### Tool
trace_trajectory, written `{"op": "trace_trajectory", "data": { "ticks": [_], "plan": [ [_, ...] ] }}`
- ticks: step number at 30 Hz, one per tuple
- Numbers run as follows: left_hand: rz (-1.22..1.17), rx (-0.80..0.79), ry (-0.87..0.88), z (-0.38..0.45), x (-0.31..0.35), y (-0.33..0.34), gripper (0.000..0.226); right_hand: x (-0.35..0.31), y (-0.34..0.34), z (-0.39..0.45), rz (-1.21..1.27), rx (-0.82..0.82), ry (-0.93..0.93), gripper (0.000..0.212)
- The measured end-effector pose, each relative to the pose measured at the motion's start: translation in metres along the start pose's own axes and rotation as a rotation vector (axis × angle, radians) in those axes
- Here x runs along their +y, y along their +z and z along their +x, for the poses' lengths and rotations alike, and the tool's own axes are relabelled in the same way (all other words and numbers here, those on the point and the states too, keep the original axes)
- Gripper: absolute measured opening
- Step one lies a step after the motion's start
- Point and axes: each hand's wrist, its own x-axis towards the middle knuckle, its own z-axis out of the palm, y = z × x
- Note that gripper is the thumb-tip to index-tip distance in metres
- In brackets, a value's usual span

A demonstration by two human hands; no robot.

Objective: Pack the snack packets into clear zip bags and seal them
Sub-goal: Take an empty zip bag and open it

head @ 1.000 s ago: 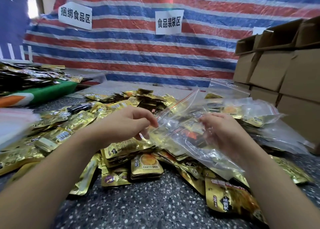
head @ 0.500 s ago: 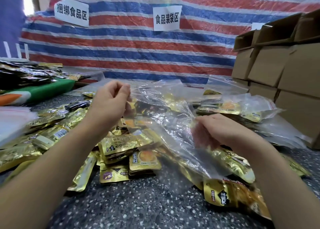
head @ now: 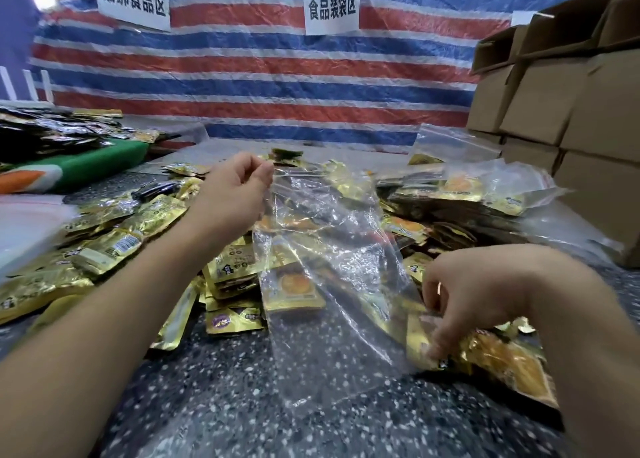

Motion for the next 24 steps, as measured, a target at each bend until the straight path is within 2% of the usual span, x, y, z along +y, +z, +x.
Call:
{"op": "trace_trajectory", "data": {
  "ticks": [5,8,14,17,19,21,22,24],
  "plan": [
    [-0.010,-0.011,-0.020,0.003,-0.005,-0.002,0.027,0.003,0.003,0.006,-0.064,0.043,-0.038,0.050],
    [0.011,-0.023,-0.012,0.006,-0.010,-0.004,0.029,0.011,0.002,0.009,-0.001,0.174,-0.068,0.045],
    [0.048,0.060,-0.079,0.011,-0.012,-0.012,0.028,0.018,0.000,0.028,0.284,0.603,-0.025,0.034],
    [0.059,0.180,-0.054,0.013,-0.010,-0.019,0.027,0.020,-0.003,0.038,0.615,0.797,0.061,0.032],
    [0.086,0.230,-0.017,0.014,-0.009,-0.022,0.027,0.022,-0.004,0.042,0.801,1.049,0.109,0.030],
    [0.074,0.167,-0.022,0.013,-0.010,-0.023,0.028,0.024,-0.005,0.046,0.892,1.326,0.051,0.033],
    [0.059,0.114,-0.036,0.013,-0.009,-0.022,0.028,0.024,-0.004,0.047,0.896,1.400,-0.011,0.033],
    [0.042,0.013,-0.060,0.011,-0.010,-0.020,0.029,0.020,-0.001,0.050,0.876,1.417,-0.118,0.035]
  ]
}}
